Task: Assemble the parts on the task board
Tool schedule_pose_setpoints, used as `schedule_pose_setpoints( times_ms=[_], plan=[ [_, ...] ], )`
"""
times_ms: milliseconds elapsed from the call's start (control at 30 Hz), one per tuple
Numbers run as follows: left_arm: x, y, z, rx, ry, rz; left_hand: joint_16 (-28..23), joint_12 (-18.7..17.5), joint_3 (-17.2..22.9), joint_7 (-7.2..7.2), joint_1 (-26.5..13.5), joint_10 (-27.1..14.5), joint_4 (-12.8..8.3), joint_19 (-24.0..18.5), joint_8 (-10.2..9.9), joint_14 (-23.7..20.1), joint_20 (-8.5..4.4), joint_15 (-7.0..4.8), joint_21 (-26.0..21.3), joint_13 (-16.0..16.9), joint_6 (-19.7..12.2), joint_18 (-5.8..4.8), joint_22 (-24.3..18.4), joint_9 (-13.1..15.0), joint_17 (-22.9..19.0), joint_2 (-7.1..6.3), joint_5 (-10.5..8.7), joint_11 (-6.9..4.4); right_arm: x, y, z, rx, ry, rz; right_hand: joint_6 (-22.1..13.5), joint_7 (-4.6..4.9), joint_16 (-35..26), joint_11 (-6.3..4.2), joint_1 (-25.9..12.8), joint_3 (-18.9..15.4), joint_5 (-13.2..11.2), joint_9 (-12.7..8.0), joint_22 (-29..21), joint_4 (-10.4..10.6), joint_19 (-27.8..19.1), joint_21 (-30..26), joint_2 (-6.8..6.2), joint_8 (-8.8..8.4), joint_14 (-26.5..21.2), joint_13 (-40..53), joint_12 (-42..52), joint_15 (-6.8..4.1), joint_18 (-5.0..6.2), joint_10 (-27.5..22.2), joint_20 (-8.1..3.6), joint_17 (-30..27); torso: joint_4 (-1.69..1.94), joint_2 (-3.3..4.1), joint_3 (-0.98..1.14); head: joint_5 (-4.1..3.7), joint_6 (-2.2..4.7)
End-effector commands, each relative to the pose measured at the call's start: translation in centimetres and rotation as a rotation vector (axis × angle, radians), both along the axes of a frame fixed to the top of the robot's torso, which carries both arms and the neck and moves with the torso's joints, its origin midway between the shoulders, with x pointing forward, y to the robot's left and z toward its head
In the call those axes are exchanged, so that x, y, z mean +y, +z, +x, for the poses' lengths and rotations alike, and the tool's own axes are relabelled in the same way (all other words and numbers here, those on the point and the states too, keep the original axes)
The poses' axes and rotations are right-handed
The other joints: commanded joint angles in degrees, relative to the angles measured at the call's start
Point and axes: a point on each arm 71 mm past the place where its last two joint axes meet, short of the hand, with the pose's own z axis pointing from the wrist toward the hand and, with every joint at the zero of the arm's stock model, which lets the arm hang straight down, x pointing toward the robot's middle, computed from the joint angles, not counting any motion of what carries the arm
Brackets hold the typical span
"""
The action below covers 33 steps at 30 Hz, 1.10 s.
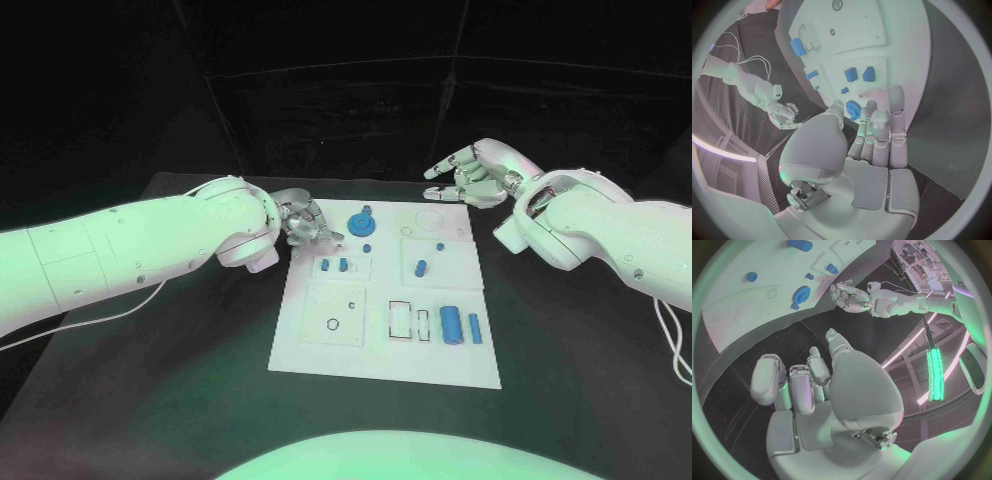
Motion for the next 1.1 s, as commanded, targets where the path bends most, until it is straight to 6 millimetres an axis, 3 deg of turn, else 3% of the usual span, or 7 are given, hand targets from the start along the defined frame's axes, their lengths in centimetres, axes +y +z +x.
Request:
schedule_pose_setpoints(
  times_ms=[33,167,267,433,633,767,1100],
  plan=[
    [-1.9,1.4,0.7,-0.173,-0.111,-0.22,-7.8,-3.7,2.6,1.12,8.8,-5.0,-3.7,-1.8,-2.0,-5.3,1.14,1.04,-3.9,-2.7,-1.7,0.69,-2.9,-2.5,-7.7,1.04,0.82,1.29,0.1,0.2,0.1,-0.019,-0.002,0.006,0.6,-0.21,-0.3,-0.17,0.1,-0.4,0.3,0.1,-0.5,-0.1,-0.5,-0.6,0.65,0.62,3.6,-0.5,-0.9,-0.54,0.49,-0.7,0.02,4.8,-0.07,0.0,-0.01,-0.38,0.27],
    [-3.4,1.6,0.8,-0.292,-0.238,-0.251,-13.1,-12.0,7.6,2.2,18.5,-5.8,-8.1,-2.4,-6.5,-9.2,2.24,1.71,-6.6,-10.5,1.1,0.97,-5.0,-8.5,-13.8,0.73,0.4,2.19,0.2,0.2,0.1,-0.02,-0.001,0.007,0.9,-0.3,-0.5,-0.27,0.3,-0.4,0.3,0.1,-1.3,-0.1,-0.9,-1.1,0.83,0.78,3.5,-3.3,-3.7,-0.62,0.64,-2.8,-0.03,4.5,-0.12,0.04,0.01,-0.7,0.59],
    [-4.6,1.6,0.9,-0.367,-0.321,-0.228,-14.2,-18.9,9.0,1.52,19.6,-3.1,-8.7,-2.7,-11.8,-10.0,2.41,1.95,-7.8,-18.1,4.9,0.94,-5.9,-14.9,-16.5,-1.61,0.03,2.64,0.3,0.2,0.1,-0.02,0.003,0.007,1.0,-0.35,-0.6,-0.34,0.5,-0.3,0.4,0.1,-1.5,-0.1,-1.0,-1.2,0.98,0.85,3.5,-4.6,-5.0,-0.68,0.68,-3.7,-0.08,4.4,-0.12,0.07,0.0,-0.88,0.76],
    [-5.6,1.0,1.3,-0.422,-0.403,-0.146,-11.8,-20.3,7.4,1.75,18.2,-1.7,-8.6,-0.8,-14.2,-7.9,2.59,2.17,-7.3,-20.9,7.2,1.15,-6.0,-18.1,-17.4,-3.03,-0.09,2.68,0.4,0.2,0.1,-0.019,0.007,0.007,1.3,-0.42,-0.5,-0.41,0.7,-0.3,0.4,0.1,-1.4,-0.1,-0.9,-1.2,1.18,1.01,3.6,-4.8,-5.3,-0.73,0.65,-3.7,-0.14,4.6,-0.15,0.02,-0.01,-1.02,0.82],
    [-6.8,0.0,1.3,-0.44,-0.492,-0.011,2.8,-22.0,6.4,0.76,17.9,0.1,-9.5,5.0,-16.2,2.4,1.54,1.08,-3.4,-24.1,10.8,1.14,-4.0,-21.1,-5.6,-3.67,0.99,1.78,0.5,0.2,0.1,-0.018,0.009,0.008,1.3,-0.44,-0.5,-0.43,0.7,-0.3,0.4,0.1,-1.4,-0.1,-0.9,-1.2,1.2,1.04,3.6,-5.0,-5.4,-0.75,0.64,-3.7,-0.15,4.6,-0.07,0.06,-0.01,-1.29,0.92],
    [-7.5,-0.5,1.4,-0.436,-0.525,0.078,11.0,-23.3,5.8,0.18,17.1,1.3,-9.7,11.5,-17.9,7.7,0.72,0.28,8.7,-26.1,12.4,-0.88,6.1,-23.0,3.1,-3.99,1.36,1.2,0.7,0.2,0.1,-0.018,0.011,0.008,1.4,-0.45,-0.5,-0.44,0.7,-0.3,0.4,0.1,-1.4,-0.1,-0.9,-1.2,1.19,1.05,3.6,-5.0,-5.4,-0.76,0.64,-3.7,-0.16,4.6,-0.05,0.03,0.02,-1.34,0.96],
    [-7.9,-1.3,1.9,-0.405,-0.543,0.221,13.1,-24.6,6.7,-0.03,17.3,2.1,-10.4,14.0,-19.3,9.2,0.3,-0.03,13.5,-27.9,13.5,-1.68,10.3,-24.6,4.6,-3.81,1.59,1.05,0.8,0.2,0.1,-0.019,0.012,0.009,1.4,-0.45,-0.6,-0.44,0.7,-0.3,0.4,0.1,-1.5,-0.1,-1.0,-1.3,1.19,1.06,3.5,-5.1,-5.5,-0.76,0.67,-3.8,-0.16,4.5,-0.02,0.04,-0.01,-1.17,0.92]
  ],
)
